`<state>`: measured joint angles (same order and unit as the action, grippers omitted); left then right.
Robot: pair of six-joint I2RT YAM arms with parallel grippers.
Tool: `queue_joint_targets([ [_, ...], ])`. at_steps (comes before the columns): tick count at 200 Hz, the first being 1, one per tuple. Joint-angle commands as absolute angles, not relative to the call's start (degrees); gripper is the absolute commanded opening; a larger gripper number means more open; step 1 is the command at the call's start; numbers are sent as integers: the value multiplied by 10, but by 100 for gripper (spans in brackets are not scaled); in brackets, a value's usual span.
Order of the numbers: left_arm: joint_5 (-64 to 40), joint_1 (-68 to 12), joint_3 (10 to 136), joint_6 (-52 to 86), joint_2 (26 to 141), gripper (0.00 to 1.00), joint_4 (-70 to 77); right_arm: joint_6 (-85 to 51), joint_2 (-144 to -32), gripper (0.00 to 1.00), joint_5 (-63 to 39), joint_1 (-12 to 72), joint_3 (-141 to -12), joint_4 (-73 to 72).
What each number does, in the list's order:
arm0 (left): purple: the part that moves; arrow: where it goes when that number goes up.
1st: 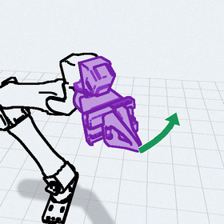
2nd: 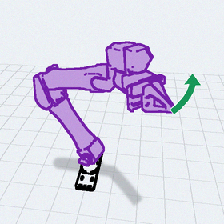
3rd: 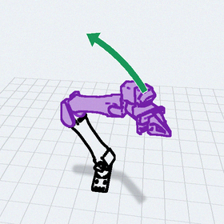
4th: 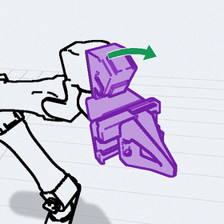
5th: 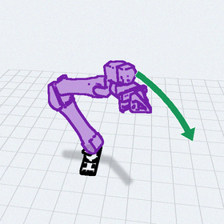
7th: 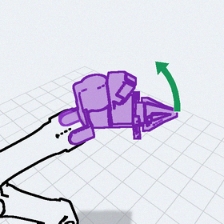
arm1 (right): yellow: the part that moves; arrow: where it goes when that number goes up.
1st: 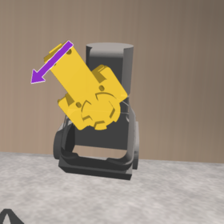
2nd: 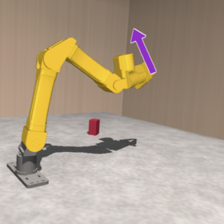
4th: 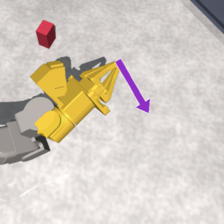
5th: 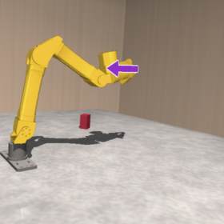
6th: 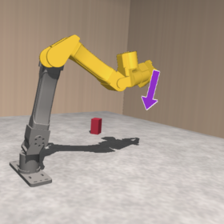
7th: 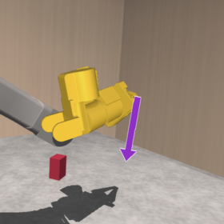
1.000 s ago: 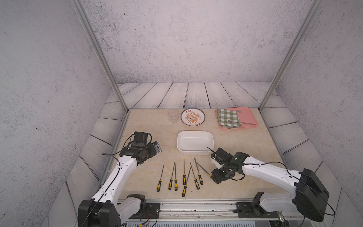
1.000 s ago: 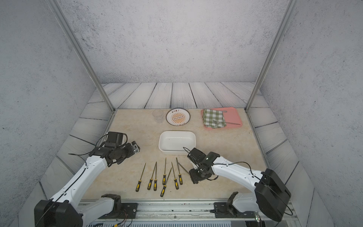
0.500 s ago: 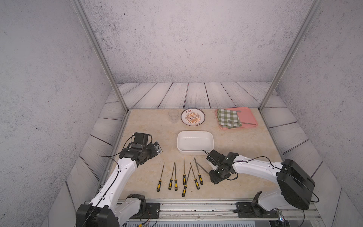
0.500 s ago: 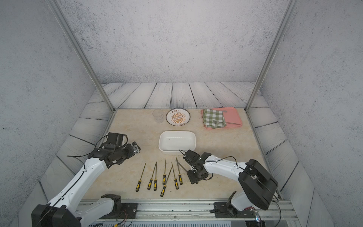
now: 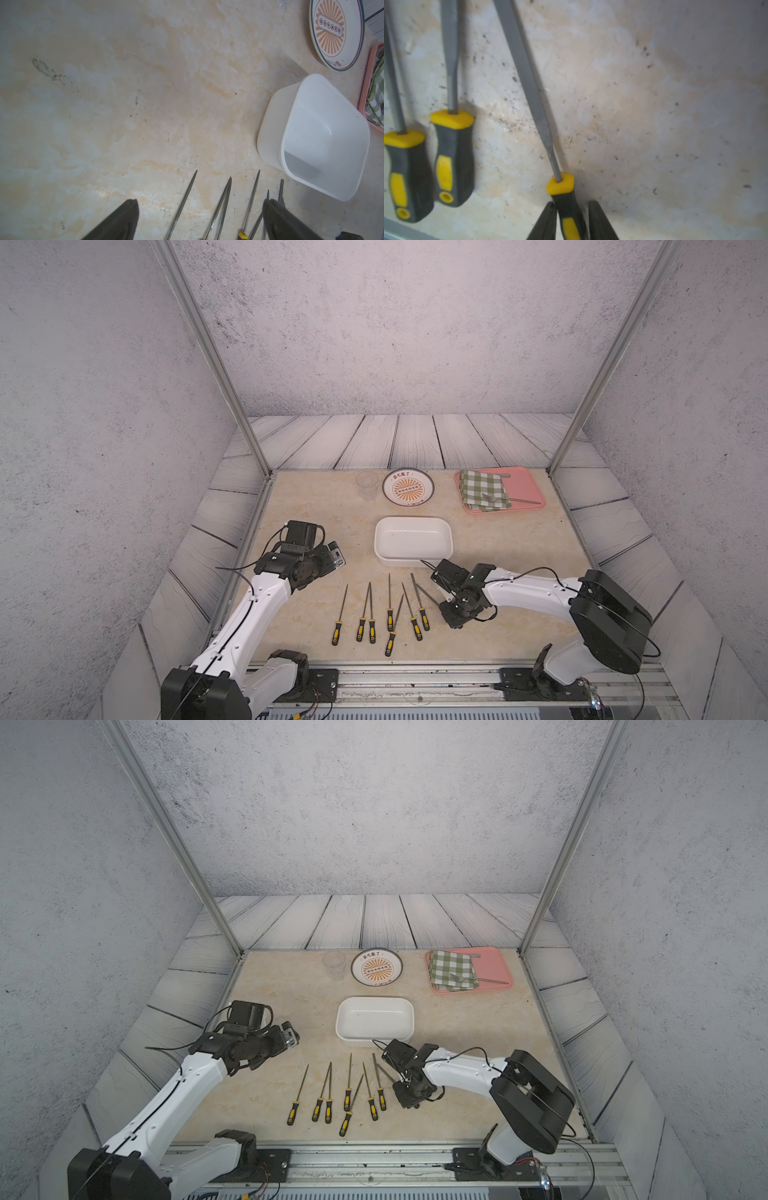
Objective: Put the file tool into the storage box
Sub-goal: Pick up the file tool from the center of the board, then place the file tool in the storage box.
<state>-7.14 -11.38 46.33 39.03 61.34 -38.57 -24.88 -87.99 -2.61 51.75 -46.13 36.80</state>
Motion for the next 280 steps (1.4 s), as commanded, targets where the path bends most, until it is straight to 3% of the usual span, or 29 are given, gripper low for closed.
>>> queue_joint_targets([
  [1,-60,-118,467,386,598,98,-403,-225,-887,27,-13,523,-470,379],
  [42,-53,-119,461,384,593,98,-404,-202,-867,14,-11,535,-483,411],
  [130,-51,-119,463,392,594,98,-398,-148,-775,9,-17,559,-568,512],
  [172,-65,-119,464,397,592,98,-384,-26,-742,9,-31,551,-653,520],
  [204,-89,-119,449,410,596,98,-366,128,-793,12,-79,460,-713,493],
  [280,-114,-121,442,439,574,98,-359,311,-1006,8,0,388,-816,404],
])
